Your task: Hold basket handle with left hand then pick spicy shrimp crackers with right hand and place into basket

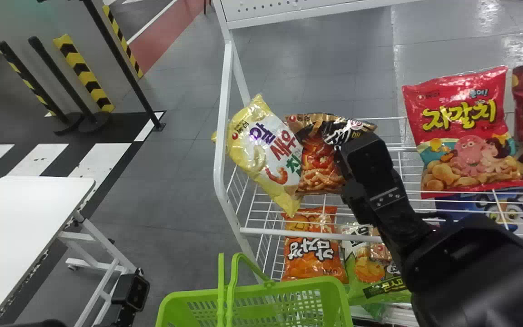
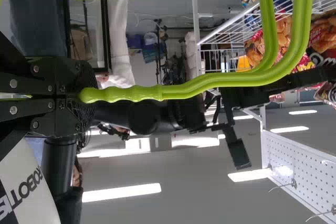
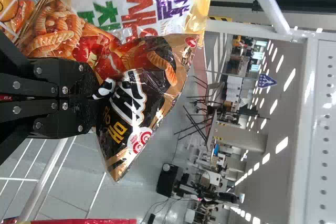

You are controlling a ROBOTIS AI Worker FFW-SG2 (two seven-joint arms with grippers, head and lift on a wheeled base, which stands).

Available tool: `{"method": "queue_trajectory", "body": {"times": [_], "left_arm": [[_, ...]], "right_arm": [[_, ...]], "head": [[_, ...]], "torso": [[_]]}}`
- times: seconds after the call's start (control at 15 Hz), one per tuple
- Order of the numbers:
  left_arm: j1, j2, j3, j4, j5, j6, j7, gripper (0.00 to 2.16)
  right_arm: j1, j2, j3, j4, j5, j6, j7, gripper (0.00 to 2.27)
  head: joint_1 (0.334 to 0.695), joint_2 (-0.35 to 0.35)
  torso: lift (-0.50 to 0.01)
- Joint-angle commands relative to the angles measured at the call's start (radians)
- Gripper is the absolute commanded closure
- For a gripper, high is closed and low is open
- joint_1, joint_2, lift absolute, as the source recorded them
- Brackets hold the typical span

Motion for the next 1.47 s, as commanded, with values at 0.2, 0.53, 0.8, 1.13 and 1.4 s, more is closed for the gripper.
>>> {"method": "queue_trajectory", "body": {"times": [0.2, 0.53, 0.8, 1.13, 1.4], "left_arm": [[-0.003, 0.000, -0.001, -0.002, 0.000, 0.001, -0.010, 2.13], [-0.005, 0.000, -0.002, -0.003, 0.000, 0.001, -0.010, 2.13], [-0.003, 0.000, -0.002, -0.005, 0.002, 0.001, -0.010, 2.13], [-0.002, -0.001, -0.001, -0.008, 0.002, 0.001, -0.010, 2.13], [-0.014, -0.011, -0.021, -0.002, -0.009, 0.001, -0.010, 2.13]], "right_arm": [[0.123, 0.001, 0.018, -0.356, -0.016, 0.358, -0.002, 2.24], [0.191, 0.001, 0.050, -0.471, -0.064, 0.466, -0.005, 2.24], [0.197, 0.001, 0.053, -0.474, -0.052, 0.466, -0.015, 2.24], [0.197, 0.001, 0.027, -0.472, -0.050, 0.260, -0.043, 2.24], [0.200, -0.023, -0.027, -0.419, -0.033, -0.001, -0.077, 2.14]], "head": [[0.695, 0.350], [0.695, 0.350], [0.695, 0.350], [0.695, 0.350], [0.695, 0.350]], "torso": [[-0.007], [-0.007], [-0.007], [-0.007], [-0.007]]}}
